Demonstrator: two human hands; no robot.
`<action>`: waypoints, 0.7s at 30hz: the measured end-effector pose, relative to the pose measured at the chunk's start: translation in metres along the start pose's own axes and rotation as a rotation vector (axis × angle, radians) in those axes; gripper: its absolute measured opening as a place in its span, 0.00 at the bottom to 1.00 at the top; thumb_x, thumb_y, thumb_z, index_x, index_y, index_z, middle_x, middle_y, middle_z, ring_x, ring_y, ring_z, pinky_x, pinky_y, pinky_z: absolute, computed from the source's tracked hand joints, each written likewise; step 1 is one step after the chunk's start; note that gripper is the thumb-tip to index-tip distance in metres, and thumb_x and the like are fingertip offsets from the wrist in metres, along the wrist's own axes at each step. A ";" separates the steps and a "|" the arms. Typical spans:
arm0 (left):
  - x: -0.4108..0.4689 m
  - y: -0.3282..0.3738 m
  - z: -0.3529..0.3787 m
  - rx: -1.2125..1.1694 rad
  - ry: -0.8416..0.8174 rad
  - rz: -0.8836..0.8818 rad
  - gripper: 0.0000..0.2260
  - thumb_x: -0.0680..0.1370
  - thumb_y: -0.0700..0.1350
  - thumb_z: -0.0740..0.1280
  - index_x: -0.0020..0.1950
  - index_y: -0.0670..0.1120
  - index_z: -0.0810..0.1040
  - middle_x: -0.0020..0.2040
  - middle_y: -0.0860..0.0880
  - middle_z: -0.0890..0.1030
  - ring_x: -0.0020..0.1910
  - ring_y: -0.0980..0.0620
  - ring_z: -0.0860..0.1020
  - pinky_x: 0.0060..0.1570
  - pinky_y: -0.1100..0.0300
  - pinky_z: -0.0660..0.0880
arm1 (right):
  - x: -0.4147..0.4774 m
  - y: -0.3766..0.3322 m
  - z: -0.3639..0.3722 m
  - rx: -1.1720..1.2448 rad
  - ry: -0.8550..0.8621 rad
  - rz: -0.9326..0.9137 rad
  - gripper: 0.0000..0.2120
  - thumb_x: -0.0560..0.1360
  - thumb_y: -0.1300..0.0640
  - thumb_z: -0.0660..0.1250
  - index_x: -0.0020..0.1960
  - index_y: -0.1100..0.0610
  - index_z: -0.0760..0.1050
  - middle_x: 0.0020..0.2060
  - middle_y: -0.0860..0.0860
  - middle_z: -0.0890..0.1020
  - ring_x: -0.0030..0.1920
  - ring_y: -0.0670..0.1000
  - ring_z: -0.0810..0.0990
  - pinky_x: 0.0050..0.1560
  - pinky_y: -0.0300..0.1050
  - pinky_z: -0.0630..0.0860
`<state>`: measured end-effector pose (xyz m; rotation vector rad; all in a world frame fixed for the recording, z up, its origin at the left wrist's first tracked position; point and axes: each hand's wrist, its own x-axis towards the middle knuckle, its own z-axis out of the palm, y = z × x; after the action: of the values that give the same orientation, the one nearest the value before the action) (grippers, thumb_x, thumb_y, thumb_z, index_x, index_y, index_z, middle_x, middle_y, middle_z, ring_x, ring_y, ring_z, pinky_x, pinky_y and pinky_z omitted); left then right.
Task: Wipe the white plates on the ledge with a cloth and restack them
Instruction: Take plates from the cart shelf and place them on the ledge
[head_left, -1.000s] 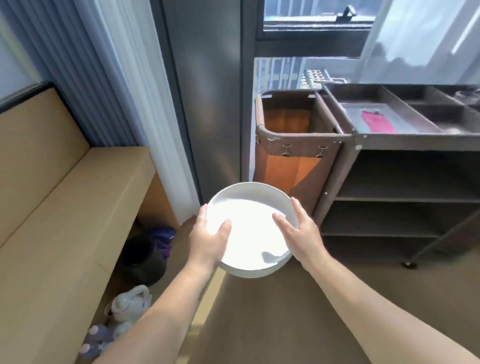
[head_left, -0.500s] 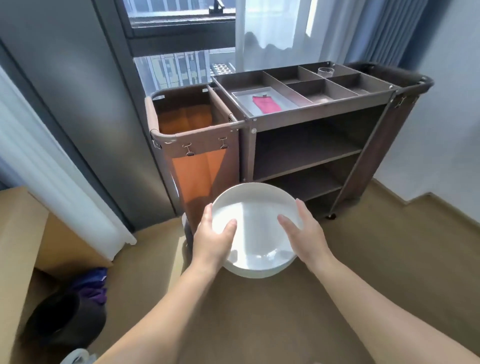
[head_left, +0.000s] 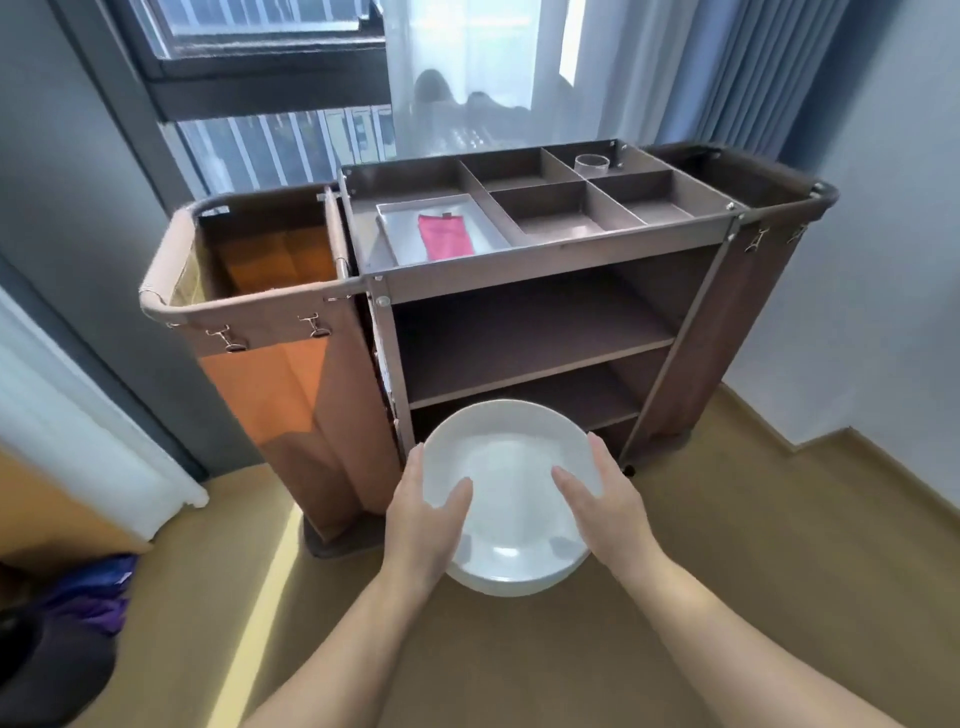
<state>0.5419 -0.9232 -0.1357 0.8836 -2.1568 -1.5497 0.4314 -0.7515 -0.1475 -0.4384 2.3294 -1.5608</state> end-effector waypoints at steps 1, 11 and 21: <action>0.004 0.005 0.010 -0.004 0.006 -0.010 0.19 0.74 0.50 0.67 0.64 0.57 0.71 0.54 0.58 0.79 0.53 0.57 0.77 0.49 0.63 0.74 | 0.009 0.002 -0.009 0.002 -0.003 0.004 0.24 0.73 0.39 0.63 0.68 0.38 0.66 0.56 0.38 0.79 0.57 0.44 0.78 0.55 0.45 0.77; 0.078 0.020 0.075 -0.058 0.004 -0.041 0.17 0.73 0.50 0.66 0.61 0.62 0.71 0.51 0.62 0.80 0.52 0.60 0.78 0.49 0.60 0.75 | 0.099 0.011 -0.047 0.016 -0.036 0.049 0.18 0.77 0.47 0.67 0.62 0.32 0.65 0.52 0.29 0.76 0.53 0.33 0.75 0.44 0.29 0.72; 0.188 0.000 0.109 -0.069 0.097 -0.137 0.21 0.77 0.44 0.68 0.56 0.69 0.63 0.51 0.62 0.76 0.51 0.58 0.77 0.43 0.66 0.73 | 0.226 0.034 -0.019 0.017 -0.125 0.030 0.24 0.73 0.37 0.66 0.67 0.36 0.65 0.56 0.39 0.78 0.56 0.43 0.79 0.45 0.35 0.77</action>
<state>0.3357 -0.9684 -0.1883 1.0807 -1.9998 -1.5995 0.2162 -0.8168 -0.1898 -0.4802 2.2171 -1.4940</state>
